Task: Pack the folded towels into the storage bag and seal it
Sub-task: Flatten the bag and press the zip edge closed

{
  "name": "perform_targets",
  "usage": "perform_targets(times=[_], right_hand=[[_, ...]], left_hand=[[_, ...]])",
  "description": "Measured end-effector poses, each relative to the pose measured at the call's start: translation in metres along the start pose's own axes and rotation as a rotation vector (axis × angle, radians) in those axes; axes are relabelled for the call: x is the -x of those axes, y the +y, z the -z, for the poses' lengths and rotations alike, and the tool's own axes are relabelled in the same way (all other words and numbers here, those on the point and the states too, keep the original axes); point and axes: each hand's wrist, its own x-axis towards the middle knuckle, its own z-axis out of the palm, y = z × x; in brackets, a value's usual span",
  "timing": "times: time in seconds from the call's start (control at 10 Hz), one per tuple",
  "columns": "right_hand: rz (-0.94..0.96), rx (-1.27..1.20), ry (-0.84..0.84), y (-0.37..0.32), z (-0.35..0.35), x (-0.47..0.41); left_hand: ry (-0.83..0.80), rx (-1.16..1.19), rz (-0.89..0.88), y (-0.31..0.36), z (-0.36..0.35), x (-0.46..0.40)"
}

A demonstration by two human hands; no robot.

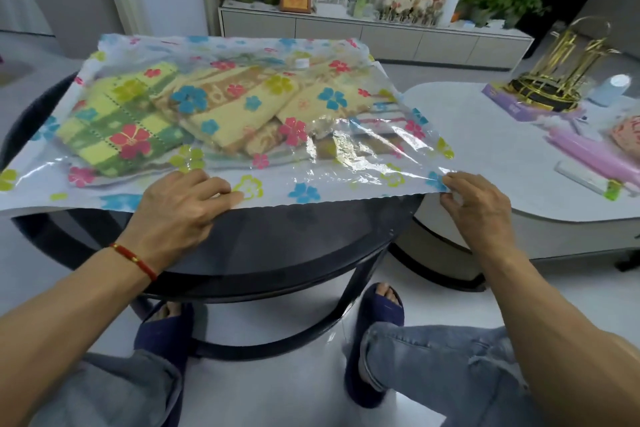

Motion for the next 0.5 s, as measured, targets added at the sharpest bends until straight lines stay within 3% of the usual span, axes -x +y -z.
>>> perform_targets(times=[0.2,0.5], right_hand=[[-0.284,-0.031,-0.085,0.014,0.003,0.004],[-0.439,-0.025,-0.236,-0.014,0.01,0.006]], left_hand=[[-0.006,0.038,0.058,-0.001,-0.005,0.002],[-0.011,0.023,0.241,0.012,-0.002,0.0]])
